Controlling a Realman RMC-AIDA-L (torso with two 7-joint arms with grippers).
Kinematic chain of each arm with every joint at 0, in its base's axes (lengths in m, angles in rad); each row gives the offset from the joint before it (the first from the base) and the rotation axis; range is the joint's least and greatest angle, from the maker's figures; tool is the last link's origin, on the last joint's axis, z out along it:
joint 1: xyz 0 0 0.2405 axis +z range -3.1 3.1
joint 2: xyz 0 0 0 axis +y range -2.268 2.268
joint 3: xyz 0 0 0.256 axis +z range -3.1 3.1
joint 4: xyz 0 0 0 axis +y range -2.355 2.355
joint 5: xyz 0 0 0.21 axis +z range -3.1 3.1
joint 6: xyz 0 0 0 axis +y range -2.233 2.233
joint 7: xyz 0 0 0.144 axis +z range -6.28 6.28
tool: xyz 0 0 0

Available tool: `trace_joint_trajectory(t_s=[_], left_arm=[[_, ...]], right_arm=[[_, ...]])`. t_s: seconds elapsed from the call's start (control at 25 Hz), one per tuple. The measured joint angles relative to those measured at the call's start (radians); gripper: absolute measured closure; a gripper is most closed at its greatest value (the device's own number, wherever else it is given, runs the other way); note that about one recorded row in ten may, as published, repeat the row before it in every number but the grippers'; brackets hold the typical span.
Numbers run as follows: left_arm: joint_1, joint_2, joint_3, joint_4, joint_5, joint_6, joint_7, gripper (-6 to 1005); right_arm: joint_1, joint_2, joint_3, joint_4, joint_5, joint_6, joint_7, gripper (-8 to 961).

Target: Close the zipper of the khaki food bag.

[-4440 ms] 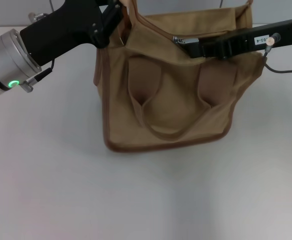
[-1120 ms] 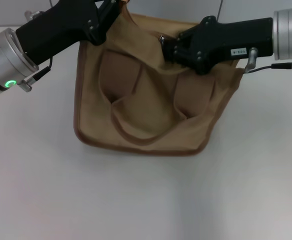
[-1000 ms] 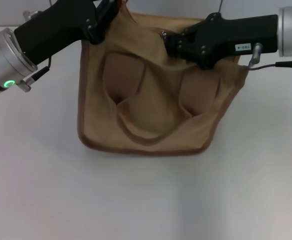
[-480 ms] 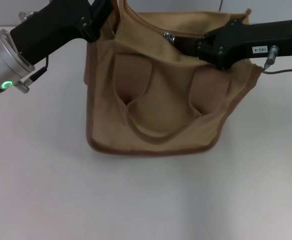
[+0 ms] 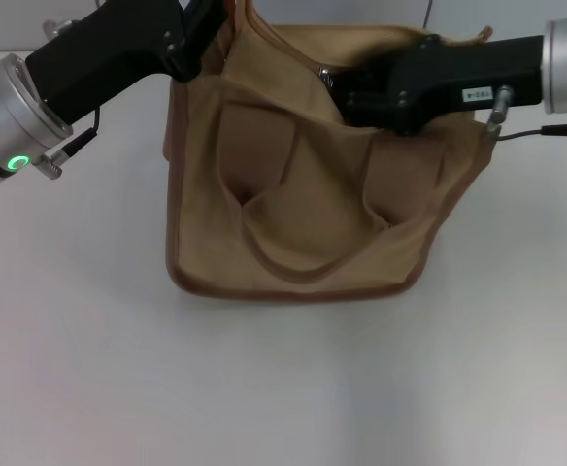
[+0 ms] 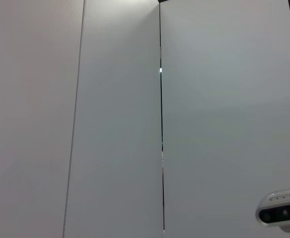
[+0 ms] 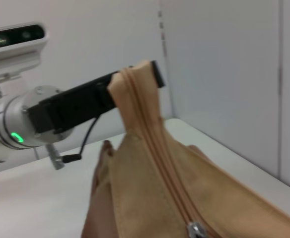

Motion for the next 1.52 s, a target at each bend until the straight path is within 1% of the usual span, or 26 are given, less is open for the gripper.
trace_joint_trajectory(t_s=[0.04, 0.24, 0.32, 0.48, 0.52, 0.68, 0.92, 1.24, 1.44, 1.52], left_arm=[[-0.001, 0.0, 0.001, 0.0, 0.0, 0.002, 0.0, 958], [-0.003, 0.0, 0.002, 0.0, 0.0, 0.008, 0.0, 958], [-0.003, 0.0, 0.002, 0.0, 0.0, 0.009, 0.001, 958], [-0.003, 0.0, 0.001, 0.0, 0.0, 0.006, 0.003, 958], [-0.005, 0.0, -0.003, 0.0, 0.0, 0.005, 0.001, 958], [-0.009, 0.0, -0.005, 0.0, 0.0, 0.004, 0.001, 958], [-0.013, -0.001, -0.004, 0.0, -0.002, 0.007, 0.0, 958], [-0.007, 0.001, -0.004, -0.001, -0.003, 0.012, -0.002, 958], [-0.005, 0.0, -0.003, -0.001, -0.002, 0.014, -0.002, 958], [-0.005, 0.0, -0.003, -0.002, -0.002, 0.014, -0.002, 958]], right_arm=[[0.017, 0.001, -0.012, 0.019, 0.001, 0.001, -0.012, 908], [0.028, 0.002, -0.053, 0.023, 0.003, -0.001, -0.051, 692], [0.026, 0.002, -0.063, 0.017, 0.004, -0.009, -0.072, 459], [0.022, 0.002, -0.071, 0.001, 0.005, -0.027, -0.085, 410], [0.013, 0.0, -0.069, -0.02, 0.006, -0.054, -0.106, 398], [0.01, 0.001, -0.07, -0.009, 0.03, -0.055, -0.144, 408], [0.04, 0.003, -0.081, 0.116, 0.133, -0.013, -0.18, 422], [0.041, 0.003, -0.081, 0.152, 0.168, 0.001, -0.207, 442], [0.041, 0.002, -0.077, 0.16, 0.173, -0.008, -0.192, 677], [0.039, 0.002, -0.077, 0.16, 0.173, -0.009, -0.187, 753]])
